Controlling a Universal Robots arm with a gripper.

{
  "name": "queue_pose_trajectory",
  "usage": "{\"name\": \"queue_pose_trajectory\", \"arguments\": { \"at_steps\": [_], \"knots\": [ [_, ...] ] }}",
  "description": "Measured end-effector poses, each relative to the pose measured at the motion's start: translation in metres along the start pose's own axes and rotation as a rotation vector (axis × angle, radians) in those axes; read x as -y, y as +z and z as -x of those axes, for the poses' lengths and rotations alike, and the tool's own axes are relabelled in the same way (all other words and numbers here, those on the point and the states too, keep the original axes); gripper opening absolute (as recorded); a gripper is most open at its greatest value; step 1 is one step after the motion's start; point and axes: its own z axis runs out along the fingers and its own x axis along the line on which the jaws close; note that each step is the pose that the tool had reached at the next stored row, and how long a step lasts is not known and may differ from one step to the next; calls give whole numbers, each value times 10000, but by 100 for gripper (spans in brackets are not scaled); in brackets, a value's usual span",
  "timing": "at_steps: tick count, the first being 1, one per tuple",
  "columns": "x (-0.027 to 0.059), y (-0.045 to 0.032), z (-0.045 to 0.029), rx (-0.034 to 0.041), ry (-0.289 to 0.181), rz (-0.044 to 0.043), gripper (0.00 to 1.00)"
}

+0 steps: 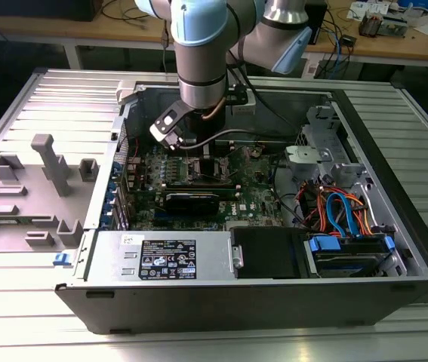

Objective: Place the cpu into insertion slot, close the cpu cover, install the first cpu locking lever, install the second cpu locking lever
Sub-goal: 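Place the cpu into insertion slot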

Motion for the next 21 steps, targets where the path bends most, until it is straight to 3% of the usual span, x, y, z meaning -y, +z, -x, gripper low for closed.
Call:
{"name": "queue_pose_trajectory", "arguments": {
  "at_steps": [8, 21],
  "knots": [
    [3, 26, 0, -8, 2, 1, 54],
    [0, 3, 0, -13, 2, 2, 54]
  ]
}}
